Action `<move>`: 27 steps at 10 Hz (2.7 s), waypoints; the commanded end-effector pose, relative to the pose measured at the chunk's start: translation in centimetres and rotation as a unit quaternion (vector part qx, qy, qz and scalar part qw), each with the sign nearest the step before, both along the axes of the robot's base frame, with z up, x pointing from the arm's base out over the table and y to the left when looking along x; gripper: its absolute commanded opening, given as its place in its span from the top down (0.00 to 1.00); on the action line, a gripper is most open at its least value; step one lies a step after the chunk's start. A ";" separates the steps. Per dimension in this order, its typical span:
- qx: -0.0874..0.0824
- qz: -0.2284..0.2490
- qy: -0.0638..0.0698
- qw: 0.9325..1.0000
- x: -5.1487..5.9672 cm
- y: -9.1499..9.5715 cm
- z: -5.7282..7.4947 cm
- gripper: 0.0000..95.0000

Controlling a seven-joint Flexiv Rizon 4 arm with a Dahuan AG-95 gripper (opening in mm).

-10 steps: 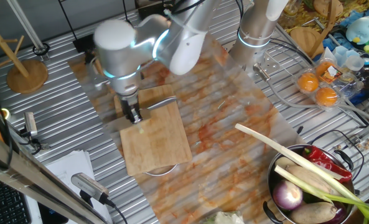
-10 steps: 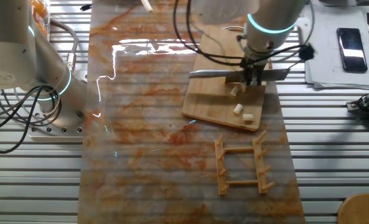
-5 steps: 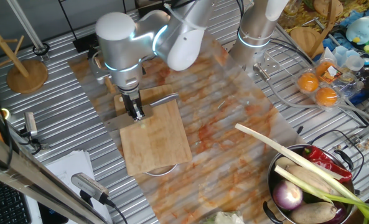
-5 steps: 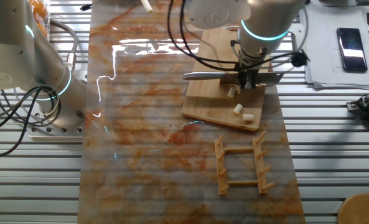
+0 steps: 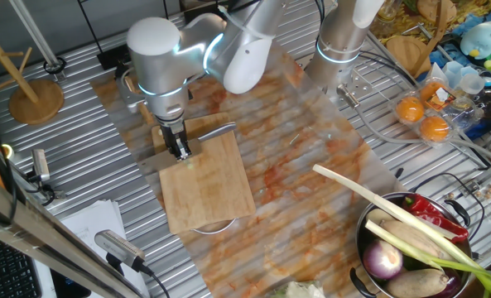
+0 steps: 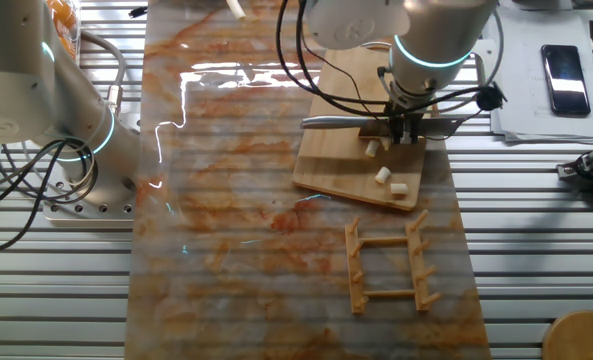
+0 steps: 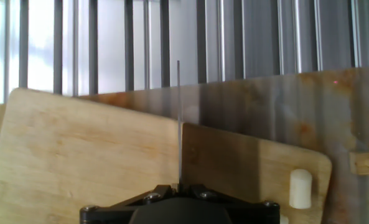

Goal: Chop the scallions

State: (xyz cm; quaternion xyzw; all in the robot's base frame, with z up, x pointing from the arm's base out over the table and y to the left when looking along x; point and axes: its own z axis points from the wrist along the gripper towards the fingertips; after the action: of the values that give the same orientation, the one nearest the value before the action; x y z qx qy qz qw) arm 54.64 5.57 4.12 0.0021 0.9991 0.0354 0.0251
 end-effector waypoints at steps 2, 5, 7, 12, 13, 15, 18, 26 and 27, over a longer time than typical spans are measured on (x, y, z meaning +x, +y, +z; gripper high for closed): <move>-0.001 -0.002 0.006 1.000 0.2 0.6 -5.1 1.00; -0.001 0.005 0.016 1.000 -1.3 0.3 -4.6 1.00; -0.001 0.002 0.017 1.000 -1.9 0.6 -4.7 1.00; -0.013 0.003 0.050 0.999 -3.1 0.4 -5.5 1.00; -0.015 0.002 0.056 0.998 -3.1 0.4 -5.5 1.00; -0.019 0.005 0.061 0.998 -3.2 0.4 -5.2 1.00; -0.020 0.009 0.068 0.997 -3.8 0.6 -3.9 1.00; -0.018 0.020 0.042 0.999 -5.2 -0.3 -4.2 1.00; -0.014 0.023 0.030 0.999 -4.5 -0.4 -3.6 1.00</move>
State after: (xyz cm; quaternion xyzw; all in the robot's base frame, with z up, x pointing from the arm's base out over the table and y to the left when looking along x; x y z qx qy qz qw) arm 49.83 5.25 4.09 -0.0179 0.9996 0.0203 -0.0080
